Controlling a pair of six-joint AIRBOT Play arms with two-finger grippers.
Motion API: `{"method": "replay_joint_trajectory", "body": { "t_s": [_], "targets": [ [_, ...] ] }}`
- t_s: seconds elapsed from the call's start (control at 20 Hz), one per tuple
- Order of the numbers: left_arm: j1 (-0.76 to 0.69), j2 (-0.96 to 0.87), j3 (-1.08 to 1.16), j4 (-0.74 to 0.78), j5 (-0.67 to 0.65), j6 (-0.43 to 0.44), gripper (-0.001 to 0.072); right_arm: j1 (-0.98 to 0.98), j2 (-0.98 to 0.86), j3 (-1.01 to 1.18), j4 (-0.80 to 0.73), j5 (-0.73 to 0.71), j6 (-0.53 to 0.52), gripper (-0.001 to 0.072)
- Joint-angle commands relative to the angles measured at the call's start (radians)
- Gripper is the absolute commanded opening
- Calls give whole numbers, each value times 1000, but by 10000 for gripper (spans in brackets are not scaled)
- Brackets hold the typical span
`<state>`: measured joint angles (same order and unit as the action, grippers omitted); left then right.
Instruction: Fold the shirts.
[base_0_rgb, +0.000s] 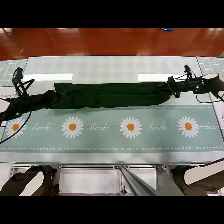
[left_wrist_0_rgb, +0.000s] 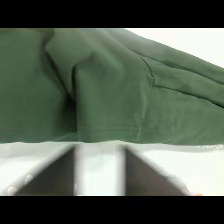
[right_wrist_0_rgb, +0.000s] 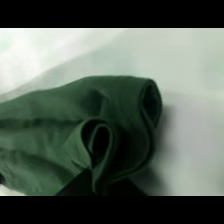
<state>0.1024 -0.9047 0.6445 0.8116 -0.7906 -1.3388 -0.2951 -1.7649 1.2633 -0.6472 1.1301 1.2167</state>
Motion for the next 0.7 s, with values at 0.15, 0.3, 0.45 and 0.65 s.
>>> {"method": "replay_joint_trajectory", "body": {
  "t_s": [0.15, 0.3, 0.45, 0.65],
  "targets": [
    [-203, -71, 23, -106, 78, 105, 17, -36, 311, -66, -224, 82, 35, 24],
    [-392, -267, 172, -105, 114, 85, 16, -51, 510, -145, -276, 118, 32, 25],
    [-553, -542, 454, -102, 66, 53, 15, -52, 698, -207, -283, 172, 43, 25],
    [-714, -880, 873, -24, -109, -96, 15, -52, 882, -239, -280, 213, 96, 25]
  ]
}}
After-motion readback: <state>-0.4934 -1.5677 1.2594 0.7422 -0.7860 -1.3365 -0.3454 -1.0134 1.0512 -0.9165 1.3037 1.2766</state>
